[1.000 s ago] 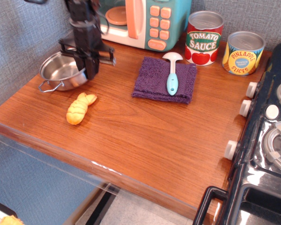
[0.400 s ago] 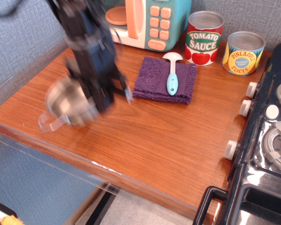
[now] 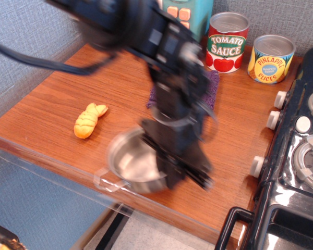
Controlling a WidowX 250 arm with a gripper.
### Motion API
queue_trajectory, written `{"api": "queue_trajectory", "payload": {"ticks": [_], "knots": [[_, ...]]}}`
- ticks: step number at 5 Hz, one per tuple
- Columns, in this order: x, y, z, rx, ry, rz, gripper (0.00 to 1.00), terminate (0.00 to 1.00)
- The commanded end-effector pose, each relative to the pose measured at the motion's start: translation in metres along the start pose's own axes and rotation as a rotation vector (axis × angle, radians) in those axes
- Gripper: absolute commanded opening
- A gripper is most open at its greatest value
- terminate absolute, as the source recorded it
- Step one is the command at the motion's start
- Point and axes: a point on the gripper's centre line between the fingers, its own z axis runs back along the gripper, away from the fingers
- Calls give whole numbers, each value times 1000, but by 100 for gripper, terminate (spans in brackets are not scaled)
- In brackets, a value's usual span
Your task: PLACE THE PAN IN FRONT OF THE STOVE
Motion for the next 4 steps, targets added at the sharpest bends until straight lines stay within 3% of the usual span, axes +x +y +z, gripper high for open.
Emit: {"api": "queue_trajectory", "payload": {"ticks": [1,4], "knots": [[19,7,11,5,-58,-5,0,0],[33,34,-17,49,4,51,0,0]]}}
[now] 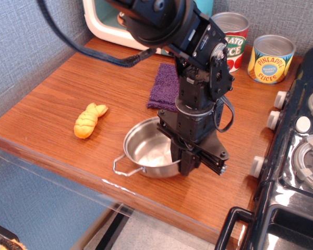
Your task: PLACE THE PAN IN FRONT OF THE STOVE
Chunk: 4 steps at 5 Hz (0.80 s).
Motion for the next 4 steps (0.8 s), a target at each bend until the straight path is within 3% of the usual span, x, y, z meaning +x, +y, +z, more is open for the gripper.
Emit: {"api": "queue_trajectory", "payload": {"ticks": [1,2,4], "knots": [[-4,10,1,30,-10,-40,100,0],[-10,7,14,7,-46,-67,100,0],[-21,38,67,-116,-120,125,100,0]]}}
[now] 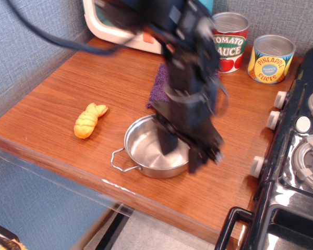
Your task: PLACE THE PAN IN FRONT OF THE STOVE
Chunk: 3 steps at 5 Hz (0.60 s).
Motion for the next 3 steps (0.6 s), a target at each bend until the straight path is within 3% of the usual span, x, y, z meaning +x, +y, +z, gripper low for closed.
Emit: {"api": "queue_trajectory", "payload": {"ticks": [1,2,3], "knots": [[-12,45,46,-59,-20,228,100,0],[-10,53,40,-48,8,238,100,0],[1,62,35,35,49,184,100,0]]}}
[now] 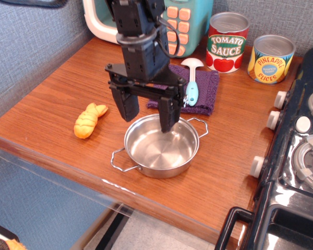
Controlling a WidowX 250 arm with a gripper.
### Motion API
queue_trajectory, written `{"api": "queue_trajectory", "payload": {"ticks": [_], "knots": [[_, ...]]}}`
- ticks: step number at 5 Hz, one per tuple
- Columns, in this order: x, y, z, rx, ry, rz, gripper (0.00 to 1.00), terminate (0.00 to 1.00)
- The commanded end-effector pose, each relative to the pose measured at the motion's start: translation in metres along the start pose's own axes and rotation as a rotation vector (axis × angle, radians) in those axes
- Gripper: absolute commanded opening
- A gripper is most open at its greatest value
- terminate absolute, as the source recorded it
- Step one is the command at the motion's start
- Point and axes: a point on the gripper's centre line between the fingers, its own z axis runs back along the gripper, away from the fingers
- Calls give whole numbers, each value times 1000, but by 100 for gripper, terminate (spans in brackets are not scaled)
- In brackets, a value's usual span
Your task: PLACE THE PAN IN FRONT OF THE STOVE
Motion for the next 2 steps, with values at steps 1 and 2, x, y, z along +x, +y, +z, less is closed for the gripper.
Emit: {"api": "queue_trajectory", "payload": {"ticks": [1,2], "knots": [[9,16,10,83,-19,-48,100,0],[9,16,10,83,-19,-48,100,100]]}}
